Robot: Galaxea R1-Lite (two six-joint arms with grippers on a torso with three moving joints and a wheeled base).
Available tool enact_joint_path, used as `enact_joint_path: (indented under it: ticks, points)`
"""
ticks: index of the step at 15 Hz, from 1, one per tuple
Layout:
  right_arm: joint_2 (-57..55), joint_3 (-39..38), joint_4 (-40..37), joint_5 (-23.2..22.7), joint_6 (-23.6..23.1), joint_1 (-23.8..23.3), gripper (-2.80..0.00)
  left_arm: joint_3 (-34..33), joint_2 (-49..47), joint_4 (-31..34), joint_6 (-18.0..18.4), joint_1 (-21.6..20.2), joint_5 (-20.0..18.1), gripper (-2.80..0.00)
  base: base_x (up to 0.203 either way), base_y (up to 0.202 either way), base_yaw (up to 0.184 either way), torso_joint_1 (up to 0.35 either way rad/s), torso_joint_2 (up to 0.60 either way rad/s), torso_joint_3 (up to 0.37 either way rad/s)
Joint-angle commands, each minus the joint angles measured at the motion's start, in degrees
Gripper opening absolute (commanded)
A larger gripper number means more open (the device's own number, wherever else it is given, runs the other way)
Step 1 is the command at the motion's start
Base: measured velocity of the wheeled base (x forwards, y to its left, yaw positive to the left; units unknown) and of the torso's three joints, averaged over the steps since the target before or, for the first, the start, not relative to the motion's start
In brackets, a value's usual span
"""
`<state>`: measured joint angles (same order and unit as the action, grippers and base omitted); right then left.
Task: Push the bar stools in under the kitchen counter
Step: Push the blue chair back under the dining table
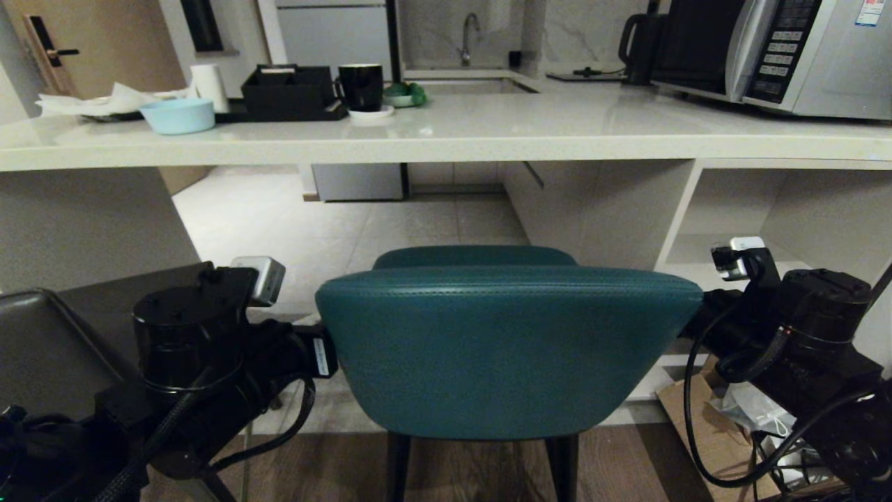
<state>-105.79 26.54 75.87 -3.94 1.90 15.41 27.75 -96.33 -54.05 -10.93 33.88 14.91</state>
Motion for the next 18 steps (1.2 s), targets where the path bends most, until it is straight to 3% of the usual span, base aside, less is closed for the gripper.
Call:
enact_joint_path:
  ticks: [1,4,8,12,18]
  points:
    - [0.50,-0.44,0.59,-0.28,0.12,3.89,-2.80,2.36,-1.19,-0.65,0.10,-0.31,0.08,-2.80,0.000,0.000,0.000,0.000,0.00,0.000]
    - [0.32,-0.35,0.51,0.05,0.12,3.84,-2.80,6.43,-4.35,-0.43,0.21,-1.23,1.11,-2.80,0.000,0.000,0.000,0.000,0.00,0.000]
    - [0.39,-0.15,0.43,2.43,0.12,2.83,-2.80,4.59,-2.28,-0.62,0.06,-1.08,1.28,-2.80,0.000,0.000,0.000,0.000,0.00,0.000]
    - [4.30,-0.27,-0.76,5.00,0.00,-4.08,-2.80,-0.37,1.93,-0.70,-0.14,-1.52,0.81,-2.80,0.000,0.000,0.000,0.000,0.00,0.000]
    - [20.13,-1.09,-16.63,1.81,-1.03,-8.31,-2.80,-0.24,1.35,-0.70,-0.23,-1.53,0.74,-2.80,0.000,0.000,0.000,0.000,0.00,0.000]
